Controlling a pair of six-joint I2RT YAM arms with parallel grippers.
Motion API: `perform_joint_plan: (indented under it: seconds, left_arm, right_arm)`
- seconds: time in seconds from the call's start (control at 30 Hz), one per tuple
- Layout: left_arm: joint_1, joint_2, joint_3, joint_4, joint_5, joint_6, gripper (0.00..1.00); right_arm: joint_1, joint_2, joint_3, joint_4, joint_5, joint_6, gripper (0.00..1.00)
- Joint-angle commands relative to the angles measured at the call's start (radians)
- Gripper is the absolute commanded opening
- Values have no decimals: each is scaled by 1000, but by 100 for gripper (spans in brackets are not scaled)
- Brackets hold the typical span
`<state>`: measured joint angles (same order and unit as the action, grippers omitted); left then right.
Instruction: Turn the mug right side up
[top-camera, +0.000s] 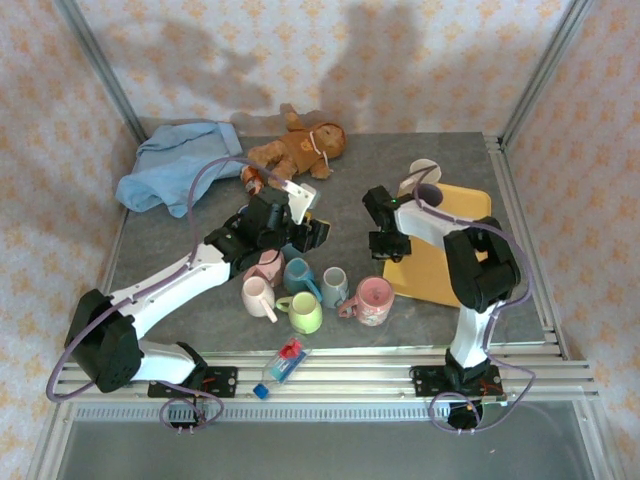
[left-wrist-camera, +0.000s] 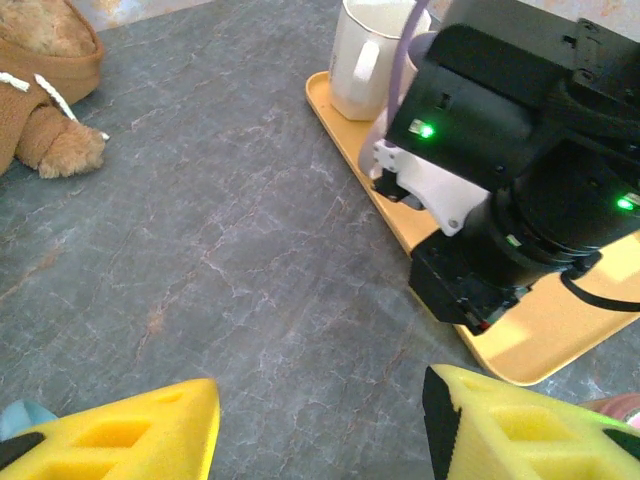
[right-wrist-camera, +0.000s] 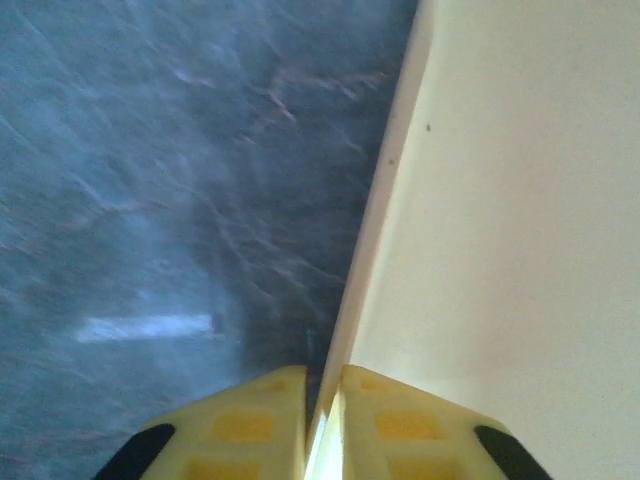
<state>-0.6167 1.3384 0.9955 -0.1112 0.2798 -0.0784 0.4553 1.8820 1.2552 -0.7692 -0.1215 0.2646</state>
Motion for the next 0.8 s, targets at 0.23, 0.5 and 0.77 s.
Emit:
perform_joint_plan:
  seconds: [0.23,0.5,0.77]
  left_arm:
    - [21,-50,-12,-14,-18,4,57]
    - [25,-88,-25,-58,-8,38,57]
    - [23,-179,-59,-178,119,192,57]
  right_arm:
    - [31,99,168,14,-66,96,22]
    - [30,-22,163,-14,-62,104,29]
    - [30,-274,125,-40,-60,85,40]
